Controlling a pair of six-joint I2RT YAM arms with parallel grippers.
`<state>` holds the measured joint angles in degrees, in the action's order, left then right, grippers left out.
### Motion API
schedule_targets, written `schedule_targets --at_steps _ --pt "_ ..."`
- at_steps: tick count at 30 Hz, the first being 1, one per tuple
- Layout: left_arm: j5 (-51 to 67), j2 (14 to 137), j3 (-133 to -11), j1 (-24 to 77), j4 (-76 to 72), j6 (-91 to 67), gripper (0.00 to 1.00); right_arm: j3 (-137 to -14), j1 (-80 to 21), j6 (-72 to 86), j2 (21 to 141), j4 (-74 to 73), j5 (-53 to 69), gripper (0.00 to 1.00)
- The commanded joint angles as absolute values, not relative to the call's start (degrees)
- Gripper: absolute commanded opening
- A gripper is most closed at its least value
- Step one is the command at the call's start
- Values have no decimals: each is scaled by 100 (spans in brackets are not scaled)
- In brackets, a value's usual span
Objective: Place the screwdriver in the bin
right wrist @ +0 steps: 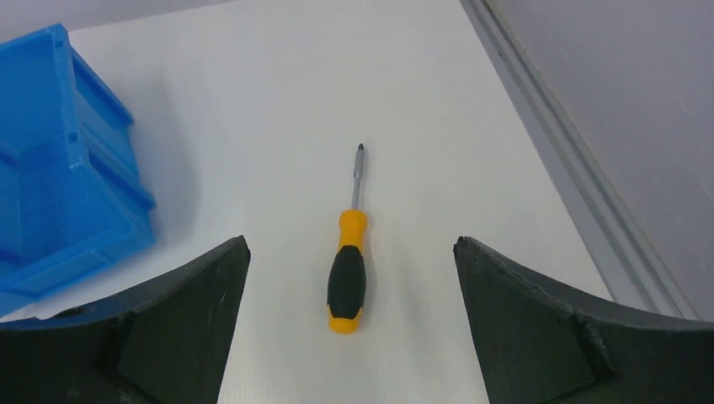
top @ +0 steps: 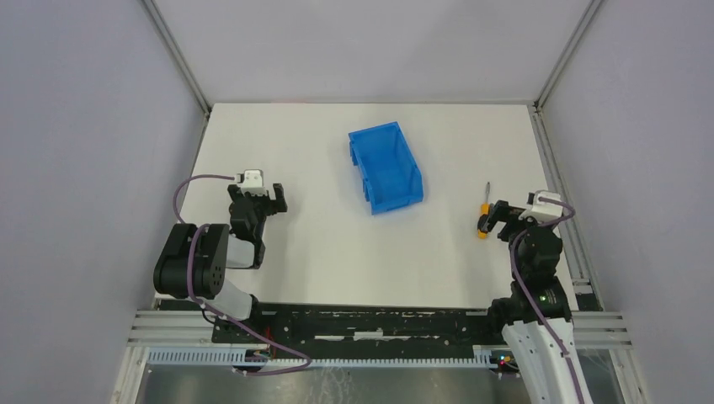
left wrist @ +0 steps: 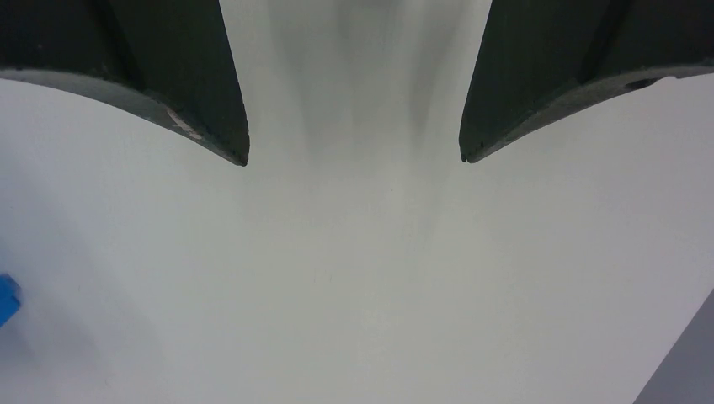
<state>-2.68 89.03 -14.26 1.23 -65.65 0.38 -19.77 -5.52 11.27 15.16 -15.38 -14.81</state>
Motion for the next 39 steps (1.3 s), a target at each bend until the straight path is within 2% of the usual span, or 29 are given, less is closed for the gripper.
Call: schedule_targets --at_steps 1,3,9,11,15,17,21,23,25,27,29,35,39 --pt "-233 8808 -1437 99 -6689 -149 100 -3394 -546 904 2497 -1234 -1711 98" --pt "-234 8807 -1435 97 -6695 -148 100 -4248 -551 798 3310 -1557 -1758 98" --pt "-224 8807 -1438 99 -6690 -149 100 -7587 -525 561 6857 -4262 -1761 98" --pt "-233 8807 -1443 103 -6689 -149 100 -7680 -435 525 7543 -4301 -1529 98" --pt "-237 8807 -1438 97 -6696 -149 100 -6966 -161 595 8451 -3721 -646 96" --pt "-236 8807 -1434 97 -6696 -149 100 -6489 -141 648 8770 -3349 -428 89" --pt "-236 8808 -1439 98 -6689 -149 100 -5706 -121 762 9225 -2659 -520 80" --pt "-237 8808 -1441 97 -6693 -149 100 -5449 -104 792 9394 -2408 -532 70" --pt "-233 8807 -1435 97 -6692 -149 100 -5364 -96 771 9513 -2351 -527 48" --pt "-236 8807 -1438 97 -6691 -149 100 -5428 -83 748 9483 -2492 -560 19" --pt "-232 8807 -1439 97 -6692 -149 100 -5675 -81 713 9274 -2842 -617 1" --pt "-234 8807 -1437 97 -6689 -149 100 -7819 -89 356 8797 -5368 -483 0" --pt "-237 8807 -1438 97 -6690 -149 100 -8905 -93 384 8675 -5960 -701 0"
